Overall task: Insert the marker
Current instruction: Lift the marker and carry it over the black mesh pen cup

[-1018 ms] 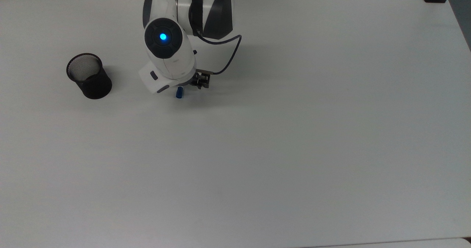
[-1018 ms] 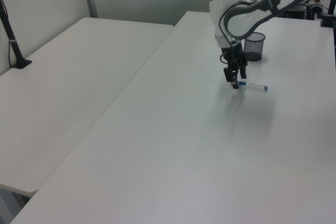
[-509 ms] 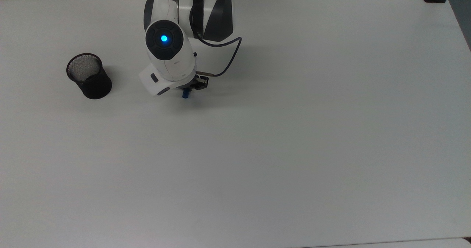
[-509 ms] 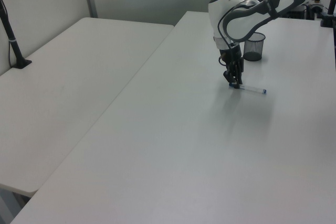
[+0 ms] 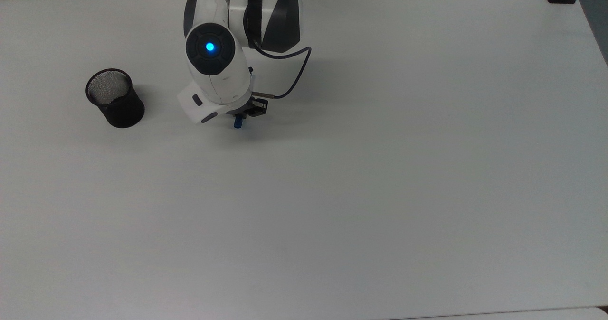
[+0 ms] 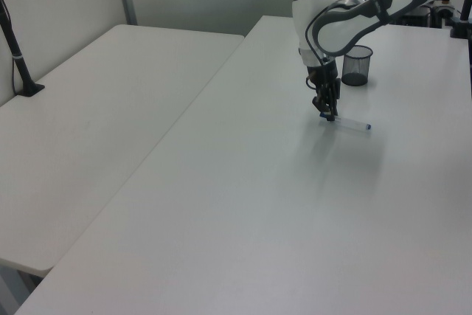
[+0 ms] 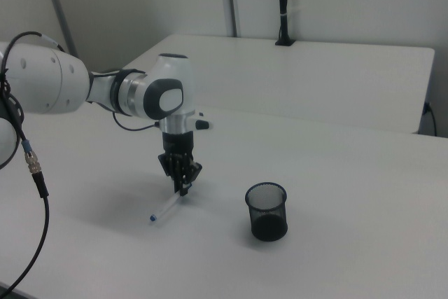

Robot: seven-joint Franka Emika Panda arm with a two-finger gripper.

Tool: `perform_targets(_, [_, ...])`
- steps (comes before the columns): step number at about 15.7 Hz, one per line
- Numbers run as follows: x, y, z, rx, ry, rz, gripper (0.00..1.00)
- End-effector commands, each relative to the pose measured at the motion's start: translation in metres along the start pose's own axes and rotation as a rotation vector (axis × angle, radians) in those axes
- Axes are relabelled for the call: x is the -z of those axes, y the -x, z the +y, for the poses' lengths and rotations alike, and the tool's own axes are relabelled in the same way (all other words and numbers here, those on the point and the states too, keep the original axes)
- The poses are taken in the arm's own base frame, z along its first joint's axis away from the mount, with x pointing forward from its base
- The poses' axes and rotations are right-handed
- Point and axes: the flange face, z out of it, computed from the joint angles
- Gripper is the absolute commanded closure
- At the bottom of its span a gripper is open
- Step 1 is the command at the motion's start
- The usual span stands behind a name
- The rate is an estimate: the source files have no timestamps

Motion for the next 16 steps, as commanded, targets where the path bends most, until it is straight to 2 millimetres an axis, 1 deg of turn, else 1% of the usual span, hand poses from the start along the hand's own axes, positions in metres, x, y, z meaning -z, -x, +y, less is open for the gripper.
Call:
perform_targets(1, [0.07,0.012,0.023,-0.015,-0.021,0.122,0.91])
perform_targets(3, [0.107,0.024,0.047,-0.047,-0.037,0.188,0.91])
perform_targets(5, [0.13,0.029,0.065,-0.073,-0.045,0.244,0.91])
perform_targets(6, [0.146,0.032,0.075,-0.088,-0.049,0.293,0.91])
perform_targets(7, [0.158,0.035,0.084,-0.102,-0.053,0.334,0.91])
perform_targets(9, [0.171,0.039,0.102,-0.131,-0.057,0.396,0.91])
perform_targets(11, [0.175,0.039,0.122,-0.164,-0.058,0.451,0.91])
perform_targets(14, [0.177,0.043,0.141,-0.193,-0.054,0.547,0.91])
perform_targets(16, [0.181,0.042,0.157,-0.219,-0.049,0.607,0.91])
